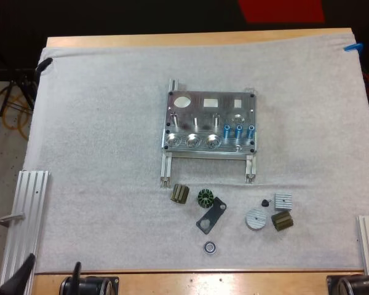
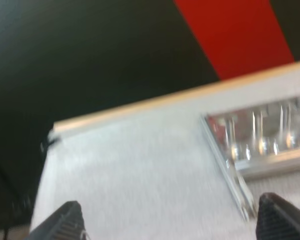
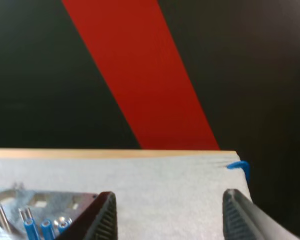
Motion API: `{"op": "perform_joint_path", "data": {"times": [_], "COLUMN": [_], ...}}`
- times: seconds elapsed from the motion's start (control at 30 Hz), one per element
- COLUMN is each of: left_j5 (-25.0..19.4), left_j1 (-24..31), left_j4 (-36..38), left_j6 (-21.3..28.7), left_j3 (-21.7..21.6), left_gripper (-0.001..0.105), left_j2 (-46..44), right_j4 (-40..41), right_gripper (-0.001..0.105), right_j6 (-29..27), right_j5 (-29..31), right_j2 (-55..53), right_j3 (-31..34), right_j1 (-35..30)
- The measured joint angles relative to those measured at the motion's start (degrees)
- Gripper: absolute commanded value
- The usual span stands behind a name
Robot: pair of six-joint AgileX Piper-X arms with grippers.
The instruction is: Load cells from left to right
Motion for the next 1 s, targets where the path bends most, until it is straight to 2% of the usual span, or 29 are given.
{"op": "perform_joint_path", "data": {"times": [0.13,0.2,0.3,0.43,0.53,0.63,0.8,1.0], "left_j5": [0.00,0.00,0.00,0.00,0.00,0.00,0.00,0.00], "left_j1": [-0.02,-0.02,-0.02,-0.02,-0.02,-0.02,-0.02,-0.02], "left_j4": [2.72,2.78,2.89,3.01,1.88,-1.76,-10.19,-12.91], "left_j6": [0.00,0.00,0.00,0.43,0.79,0.79,0.79,0.79], "left_j3": [0.01,-0.07,-0.07,0.05,1.98,5.95,17.44,28.61], "left_gripper": [0.069,0.069,0.069,0.069,0.069,0.069,0.069,0.069], "left_j2": [0.00,0.00,0.00,0.00,0.00,0.00,0.11,0.22], "right_j4": [0.00,0.00,3.23,3.34,2.18,0.32,-0.75,0.62], "right_gripper": [0.047,0.047,0.047,0.047,0.047,0.047,0.047,0.047], "right_j6": [1.92,3.09,4.41,4.50,4.07,4.05,4.05,4.05], "right_j5": [0.75,3.06,6.70,7.23,7.23,5.72,0.87,-0.12], "right_j2": [-5.89,-7.60,-7.52,-7.53,-7.53,-7.53,-7.53,-7.41], "right_j3": [2.19,3.13,2.81,3.58,5.65,8.91,16.53,21.62], "right_j1": [0.00,0.00,0.00,0.00,0.00,0.00,0.00,0.00]}}
